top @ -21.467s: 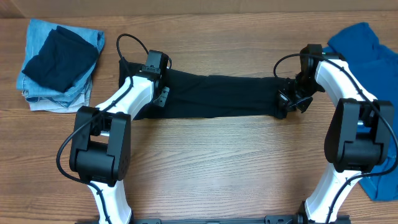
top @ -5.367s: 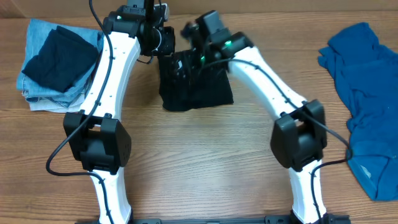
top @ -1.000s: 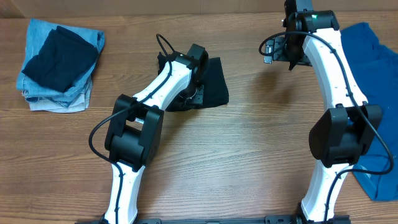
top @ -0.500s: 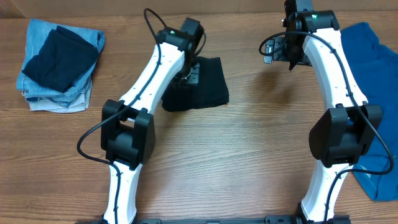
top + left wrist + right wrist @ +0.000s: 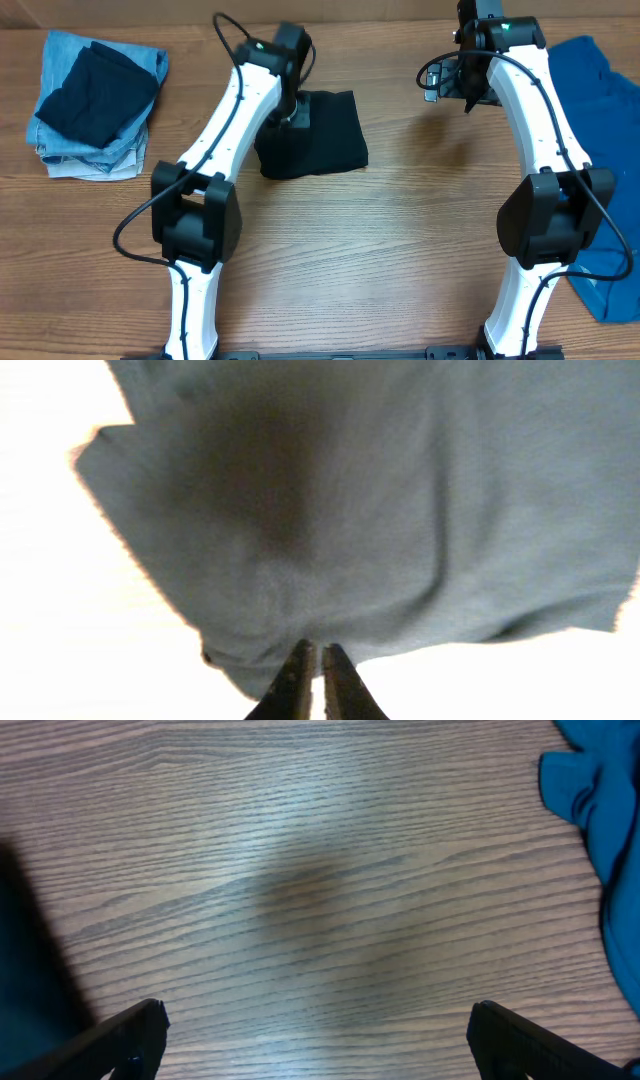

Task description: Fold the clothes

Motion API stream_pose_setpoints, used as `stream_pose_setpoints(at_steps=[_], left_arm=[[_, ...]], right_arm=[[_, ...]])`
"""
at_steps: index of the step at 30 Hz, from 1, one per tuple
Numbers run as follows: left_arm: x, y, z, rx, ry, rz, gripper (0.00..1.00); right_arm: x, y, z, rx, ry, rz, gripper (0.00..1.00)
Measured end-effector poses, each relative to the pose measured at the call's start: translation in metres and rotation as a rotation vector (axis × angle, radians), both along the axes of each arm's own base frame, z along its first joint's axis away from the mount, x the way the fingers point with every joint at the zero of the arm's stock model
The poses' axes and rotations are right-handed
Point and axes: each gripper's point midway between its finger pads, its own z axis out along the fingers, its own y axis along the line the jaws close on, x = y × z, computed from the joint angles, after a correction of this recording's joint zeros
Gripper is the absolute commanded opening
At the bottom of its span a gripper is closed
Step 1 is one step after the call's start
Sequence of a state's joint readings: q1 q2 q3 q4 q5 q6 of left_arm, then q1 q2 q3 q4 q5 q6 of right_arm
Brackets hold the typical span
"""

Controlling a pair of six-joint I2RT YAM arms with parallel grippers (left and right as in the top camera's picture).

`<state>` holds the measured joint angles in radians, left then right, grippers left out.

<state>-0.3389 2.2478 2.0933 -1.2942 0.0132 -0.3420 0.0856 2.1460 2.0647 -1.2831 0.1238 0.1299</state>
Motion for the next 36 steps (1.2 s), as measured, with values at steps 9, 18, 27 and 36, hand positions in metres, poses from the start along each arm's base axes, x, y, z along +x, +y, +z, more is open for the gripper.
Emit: stream_pose_setpoints(at_steps=[9,18,27,36], left_arm=[[0.009,0.062,0.02,-0.067,0.023,0.085,1.0],[0.008,0.058,-0.043,-0.157,0.034,-0.018,1.0],[0.024,0.057,-0.058,-0.15,-0.043,-0.054,1.0],[0.039,0.047,-0.082,-0.143,-0.083,-0.139,1.0]], right_arm=[[0.0,0.0,0.0,0.0,0.0,0.001,1.0],[0.0,0.0,0.0,0.001,0.0,0.001,1.0],[0.0,0.0,0.0,0.001,0.0,0.001,1.0],[0.0,0.0,0.0,0.0,0.0,0.001,1.0]])
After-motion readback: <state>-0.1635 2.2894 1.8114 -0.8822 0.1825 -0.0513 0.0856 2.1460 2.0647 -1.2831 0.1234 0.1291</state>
